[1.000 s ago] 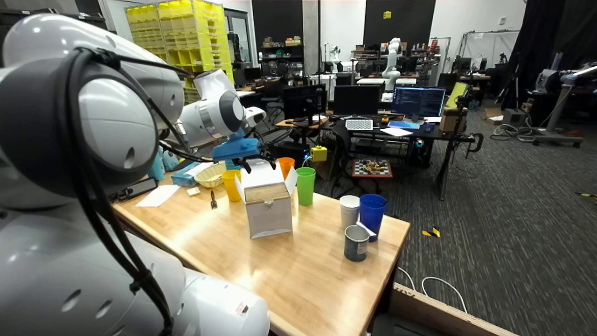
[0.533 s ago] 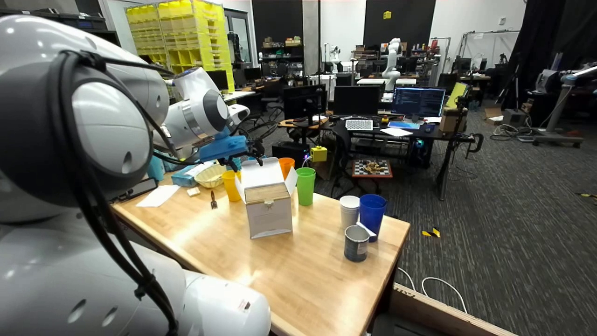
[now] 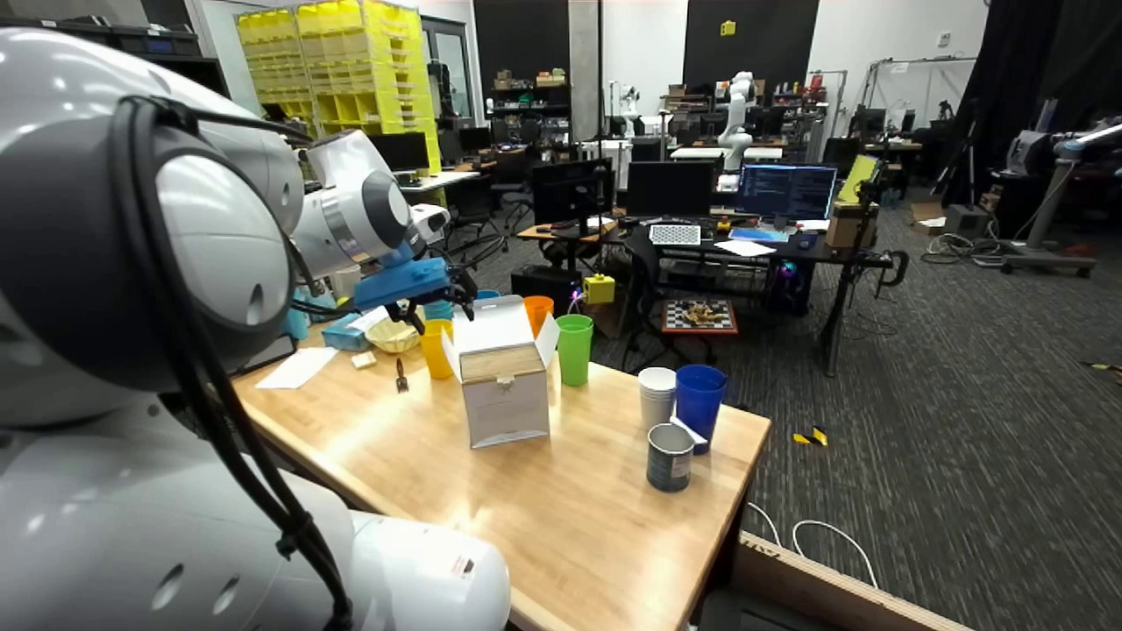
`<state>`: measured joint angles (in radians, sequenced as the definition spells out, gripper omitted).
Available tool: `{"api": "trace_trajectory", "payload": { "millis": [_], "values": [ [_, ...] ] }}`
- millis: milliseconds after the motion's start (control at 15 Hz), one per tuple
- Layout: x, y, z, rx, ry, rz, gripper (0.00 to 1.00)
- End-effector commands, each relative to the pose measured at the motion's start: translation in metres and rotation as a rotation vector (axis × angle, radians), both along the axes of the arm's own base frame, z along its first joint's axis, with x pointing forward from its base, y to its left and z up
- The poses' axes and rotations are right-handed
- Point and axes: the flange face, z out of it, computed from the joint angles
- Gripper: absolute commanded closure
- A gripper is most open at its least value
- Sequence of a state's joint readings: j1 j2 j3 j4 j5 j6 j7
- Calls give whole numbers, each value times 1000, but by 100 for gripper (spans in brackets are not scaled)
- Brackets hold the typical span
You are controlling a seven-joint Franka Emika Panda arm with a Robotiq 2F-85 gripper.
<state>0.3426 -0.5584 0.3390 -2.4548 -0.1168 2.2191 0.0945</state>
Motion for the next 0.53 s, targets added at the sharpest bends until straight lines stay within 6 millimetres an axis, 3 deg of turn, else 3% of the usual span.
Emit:
{"api": "trace_trajectory", "payload": {
  "millis": [0, 467],
  "values": [
    [-11, 4, -9, -30, 36, 50, 0],
    [-11, 7, -23, -52, -2, 89, 0]
  ]
}}
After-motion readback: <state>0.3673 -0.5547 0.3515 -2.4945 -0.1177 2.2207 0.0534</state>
